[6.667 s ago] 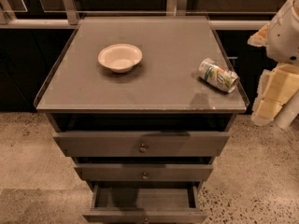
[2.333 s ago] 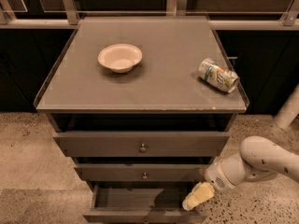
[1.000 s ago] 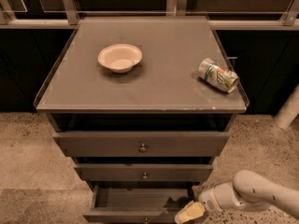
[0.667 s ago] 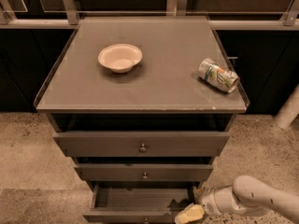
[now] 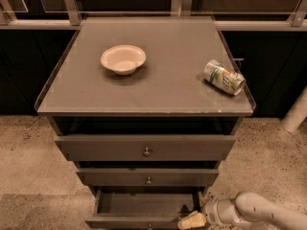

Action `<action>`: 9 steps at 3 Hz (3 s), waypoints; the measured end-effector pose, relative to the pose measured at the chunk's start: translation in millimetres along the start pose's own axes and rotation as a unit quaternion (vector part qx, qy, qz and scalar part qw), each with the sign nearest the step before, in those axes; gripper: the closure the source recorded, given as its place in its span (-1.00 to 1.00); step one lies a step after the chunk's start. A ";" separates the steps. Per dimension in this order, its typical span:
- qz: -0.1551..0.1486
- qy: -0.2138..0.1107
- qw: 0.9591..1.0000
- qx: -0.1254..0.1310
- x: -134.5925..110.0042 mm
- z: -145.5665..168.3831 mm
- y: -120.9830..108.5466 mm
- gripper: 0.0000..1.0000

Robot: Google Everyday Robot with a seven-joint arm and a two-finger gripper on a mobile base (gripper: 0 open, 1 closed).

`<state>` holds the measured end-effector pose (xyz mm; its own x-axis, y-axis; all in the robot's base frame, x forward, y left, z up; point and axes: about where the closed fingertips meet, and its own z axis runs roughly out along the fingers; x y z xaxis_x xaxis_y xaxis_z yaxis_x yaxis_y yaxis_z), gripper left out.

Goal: Close bottom drawer

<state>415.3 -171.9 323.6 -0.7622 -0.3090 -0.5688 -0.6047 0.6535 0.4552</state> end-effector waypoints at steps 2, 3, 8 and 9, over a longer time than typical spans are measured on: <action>0.004 -0.003 1.000 0.004 3.7 5.5 -4.3 -0.29; 0.004 -0.003 1.000 0.004 3.7 5.5 -4.3 0.18; 0.106 0.062 0.992 -0.040 78.4 105.0 -21.4 1.00; 0.110 0.037 0.993 -0.008 77.7 121.8 -32.6 1.00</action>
Offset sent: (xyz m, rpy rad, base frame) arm 0.0011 -0.0002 -0.0078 -0.0004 -0.0002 -0.0130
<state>403.9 -133.1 181.2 -0.8911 -0.2101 -0.4022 -0.4242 0.7004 0.5740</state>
